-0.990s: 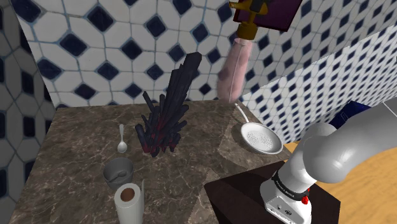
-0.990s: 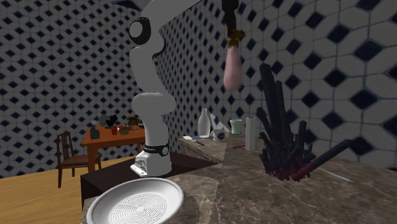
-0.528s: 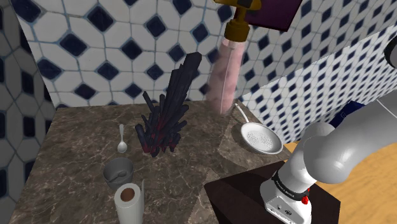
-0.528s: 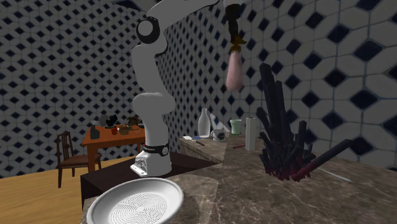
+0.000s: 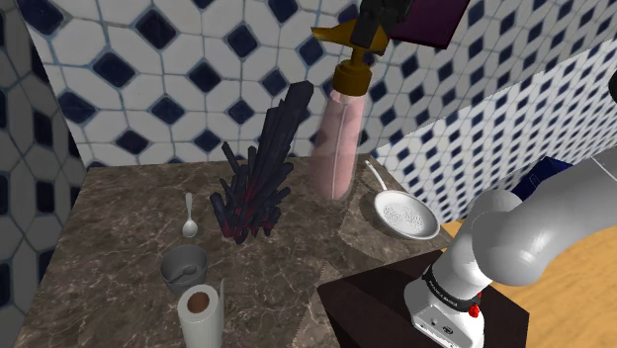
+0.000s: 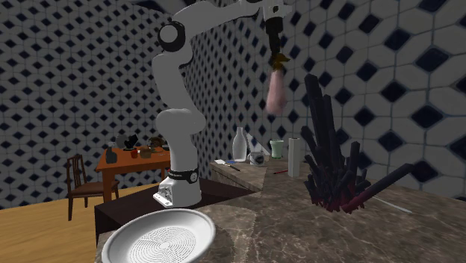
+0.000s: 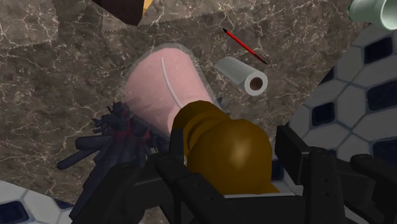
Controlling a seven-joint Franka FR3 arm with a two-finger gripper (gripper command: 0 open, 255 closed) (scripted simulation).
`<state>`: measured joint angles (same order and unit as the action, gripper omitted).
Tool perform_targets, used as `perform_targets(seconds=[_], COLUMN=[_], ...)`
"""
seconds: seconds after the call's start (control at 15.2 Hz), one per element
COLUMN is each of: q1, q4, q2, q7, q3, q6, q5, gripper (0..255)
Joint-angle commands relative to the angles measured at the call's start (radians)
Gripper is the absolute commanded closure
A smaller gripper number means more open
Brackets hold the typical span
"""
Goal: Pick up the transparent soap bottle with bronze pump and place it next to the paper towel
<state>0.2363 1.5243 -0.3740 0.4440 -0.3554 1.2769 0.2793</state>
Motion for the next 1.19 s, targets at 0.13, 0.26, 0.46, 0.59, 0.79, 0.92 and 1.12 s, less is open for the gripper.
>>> perform_targets(seconds=[0.13, 0.26, 0.46, 0.59, 0.79, 0.92, 1.12], q1=[0.003, 0.004, 0.007, 0.009, 0.011, 0.013, 0.016], q4=[0.102, 0.148, 0.213, 0.255, 0.315, 0.353, 0.409], q2=[-0.044, -0.063, -0.088, -0.104, -0.125, -0.138, -0.156], q7=[-0.021, -0.029, -0.041, -0.048, -0.058, -0.065, -0.074], q3=[0.006, 0.007, 0.008, 0.008, 0.007, 0.006, 0.004], q6=[0.058, 0.085, 0.124, 0.150, 0.188, 0.213, 0.250], q5=[0.009, 0.013, 0.018, 0.022, 0.027, 0.031, 0.036], gripper=[255, 255, 255, 255, 255, 255, 255])
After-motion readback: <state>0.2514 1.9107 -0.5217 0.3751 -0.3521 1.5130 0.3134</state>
